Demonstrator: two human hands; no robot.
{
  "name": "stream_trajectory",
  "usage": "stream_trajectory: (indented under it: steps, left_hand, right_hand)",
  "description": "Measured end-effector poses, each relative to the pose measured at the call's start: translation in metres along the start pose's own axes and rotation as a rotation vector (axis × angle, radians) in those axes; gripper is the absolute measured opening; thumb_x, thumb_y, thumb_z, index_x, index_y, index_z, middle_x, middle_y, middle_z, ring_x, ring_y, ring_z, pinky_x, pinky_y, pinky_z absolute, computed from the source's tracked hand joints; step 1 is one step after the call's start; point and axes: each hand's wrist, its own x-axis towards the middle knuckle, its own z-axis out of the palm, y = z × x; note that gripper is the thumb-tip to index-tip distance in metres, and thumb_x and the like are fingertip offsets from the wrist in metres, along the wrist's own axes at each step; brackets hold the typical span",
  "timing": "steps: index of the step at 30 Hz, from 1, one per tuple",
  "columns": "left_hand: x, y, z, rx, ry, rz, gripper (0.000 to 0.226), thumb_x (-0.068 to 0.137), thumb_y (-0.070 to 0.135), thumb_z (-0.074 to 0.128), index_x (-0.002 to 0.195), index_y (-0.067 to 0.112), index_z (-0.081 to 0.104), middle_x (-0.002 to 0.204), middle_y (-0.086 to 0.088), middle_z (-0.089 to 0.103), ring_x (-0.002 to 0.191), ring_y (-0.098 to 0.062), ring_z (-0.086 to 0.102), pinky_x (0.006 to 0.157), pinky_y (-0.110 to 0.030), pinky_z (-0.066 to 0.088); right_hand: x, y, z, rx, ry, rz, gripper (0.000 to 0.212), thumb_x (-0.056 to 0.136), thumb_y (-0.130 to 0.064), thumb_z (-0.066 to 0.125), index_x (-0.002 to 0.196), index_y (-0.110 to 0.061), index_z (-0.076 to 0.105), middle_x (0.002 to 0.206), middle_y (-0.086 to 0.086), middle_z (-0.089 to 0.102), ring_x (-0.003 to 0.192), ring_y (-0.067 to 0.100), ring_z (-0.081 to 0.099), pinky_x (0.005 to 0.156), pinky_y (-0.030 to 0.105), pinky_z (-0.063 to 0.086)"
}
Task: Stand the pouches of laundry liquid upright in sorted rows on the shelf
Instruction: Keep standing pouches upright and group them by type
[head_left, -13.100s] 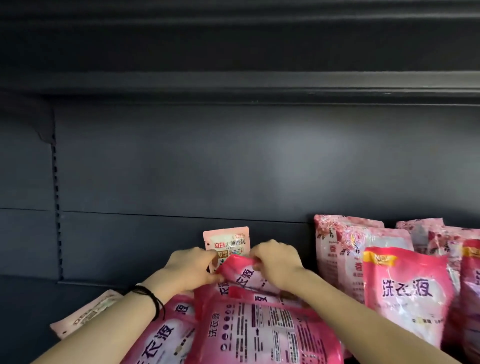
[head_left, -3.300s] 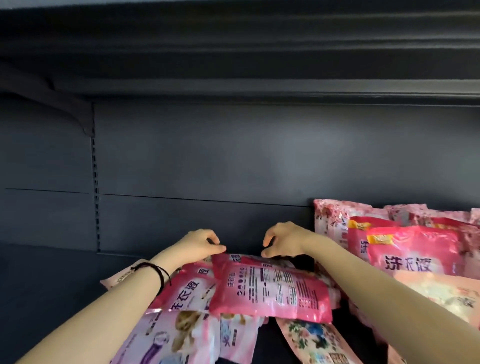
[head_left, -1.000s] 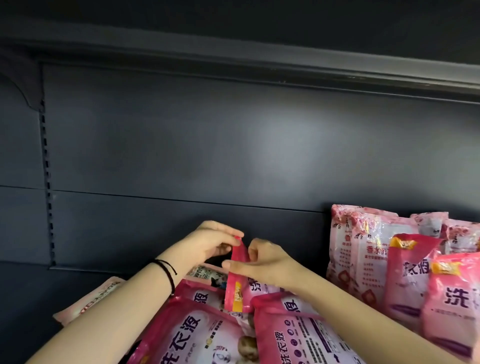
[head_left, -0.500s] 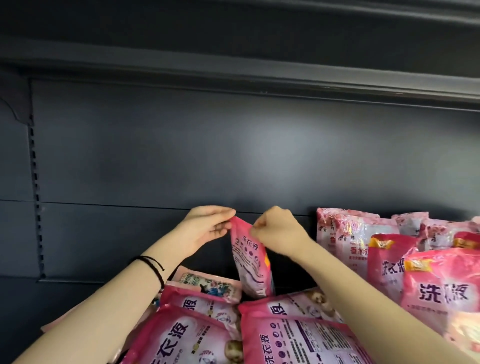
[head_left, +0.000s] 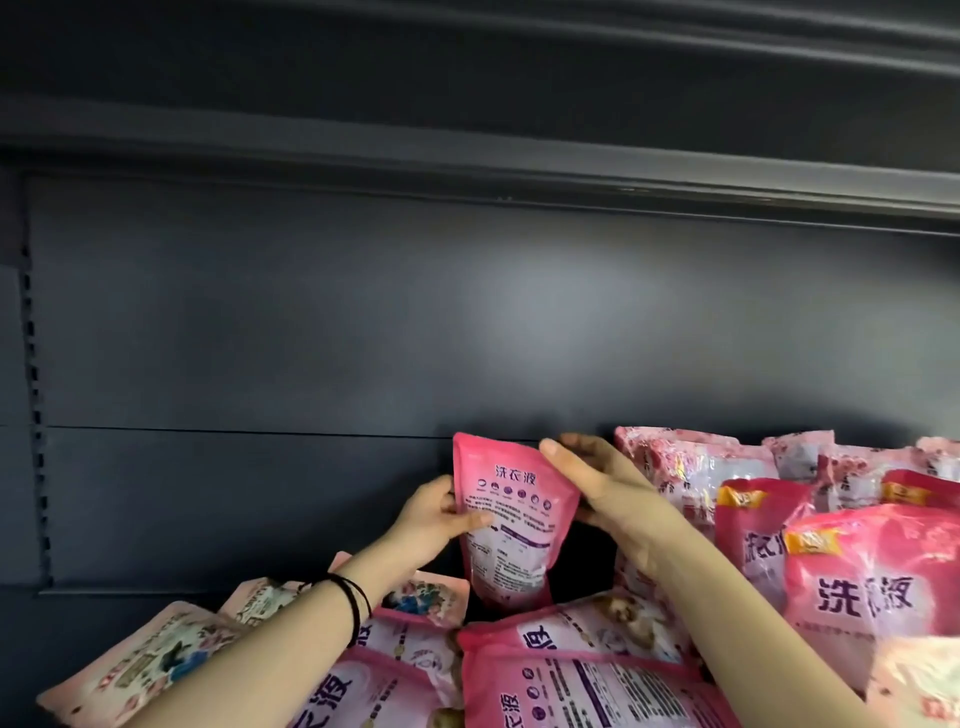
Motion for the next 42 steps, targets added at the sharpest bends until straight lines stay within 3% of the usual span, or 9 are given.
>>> stream_trajectory:
  steps: [3,6,11,14,17,23,29,37,42]
  left_hand:
    - [0.01,-0.003,0.01,0.017,0.097,-0.062,0.024,0.08,0.008,0.073,0.098,0.012,0.058,0.107,-0.012,0.069,0.1,-0.025,0.066,0.086,-0.035,0.055]
    - [0.013,-0.004,0.023,0.112,0.215,-0.07,0.022,0.082,0.012,0.072,0.096,0.015,0.055,0.102,-0.008,0.068,0.094,-0.022,0.065,0.085,-0.035,0.053]
    - [0.008,-0.004,0.025,0.144,0.266,-0.027,0.028,0.08,0.014,0.075,0.099,0.01,0.055,0.093,-0.007,0.067,0.081,-0.015,0.063,0.072,-0.027,0.053]
    - [0.009,-0.002,0.022,0.032,0.208,-0.093,0.022,0.08,0.012,0.074,0.093,0.013,0.056,0.095,-0.012,0.068,0.089,-0.025,0.067,0.079,-0.04,0.058]
    - [0.007,-0.006,0.019,0.044,0.072,-0.129,0.022,0.079,0.011,0.075,0.093,0.014,0.058,0.098,-0.012,0.067,0.092,-0.024,0.067,0.08,-0.038,0.058]
    - [0.0,-0.023,0.021,0.26,-0.024,-0.141,0.033,0.075,0.011,0.079,0.104,0.013,0.062,0.095,-0.011,0.071,0.087,-0.024,0.071,0.078,-0.041,0.059]
    - [-0.003,-0.023,0.033,0.347,-0.123,-0.088,0.053,0.084,0.022,0.07,0.132,0.02,0.047,0.123,-0.004,0.063,0.111,-0.022,0.062,0.095,-0.039,0.052]
    - [-0.01,-0.018,0.029,0.372,-0.231,-0.055,0.055,0.092,0.023,0.06,0.14,0.027,0.033,0.13,-0.002,0.058,0.109,-0.019,0.062,0.079,-0.03,0.058]
    - [-0.009,-0.022,0.026,0.236,-0.226,-0.103,0.053,0.092,0.019,0.06,0.136,0.031,0.034,0.13,-0.001,0.058,0.114,-0.021,0.059,0.092,-0.043,0.053]
  right_hand:
    - [0.002,0.024,-0.007,-0.107,-0.007,0.169,0.045,0.077,-0.026,0.078,0.114,-0.018,0.055,0.111,0.0,0.067,0.105,0.018,0.062,0.097,0.041,0.046]
    - [0.012,0.045,-0.01,-0.206,0.038,0.24,0.011,0.089,-0.018,0.067,0.093,-0.017,0.057,0.097,0.005,0.069,0.08,0.018,0.066,0.086,0.038,0.05]
    - [0.034,0.055,-0.012,-0.146,0.206,0.16,0.021,0.092,-0.012,0.063,0.071,-0.016,0.059,0.083,0.008,0.065,0.064,0.018,0.061,0.06,0.027,0.051]
    - [0.04,0.061,-0.011,-0.09,0.321,0.124,0.022,0.091,-0.013,0.063,0.07,-0.02,0.066,0.093,0.01,0.071,0.087,0.03,0.067,0.07,0.036,0.056]
    - [0.041,0.066,-0.013,-0.071,0.335,0.111,0.024,0.093,-0.016,0.061,0.07,-0.02,0.066,0.093,0.008,0.072,0.098,0.034,0.067,0.088,0.047,0.055]
    - [0.027,0.072,-0.019,-0.195,-0.062,0.219,0.011,0.092,-0.029,0.062,0.101,-0.024,0.061,0.116,-0.002,0.064,0.106,0.017,0.056,0.096,0.036,0.044]
    - [0.023,0.075,-0.027,-0.439,-0.215,0.245,0.079,0.083,-0.045,0.068,0.146,-0.028,0.024,0.146,-0.007,0.044,0.134,0.018,0.042,0.109,0.037,0.036]
    - [0.024,0.071,-0.028,-0.546,-0.289,0.265,0.089,0.083,-0.055,0.062,0.15,-0.034,0.008,0.154,-0.005,0.034,0.138,0.021,0.036,0.111,0.044,0.037]
    - [0.024,0.075,-0.024,-0.49,-0.236,0.247,0.074,0.089,-0.043,0.061,0.147,-0.03,0.017,0.15,-0.004,0.039,0.134,0.024,0.042,0.109,0.043,0.039]
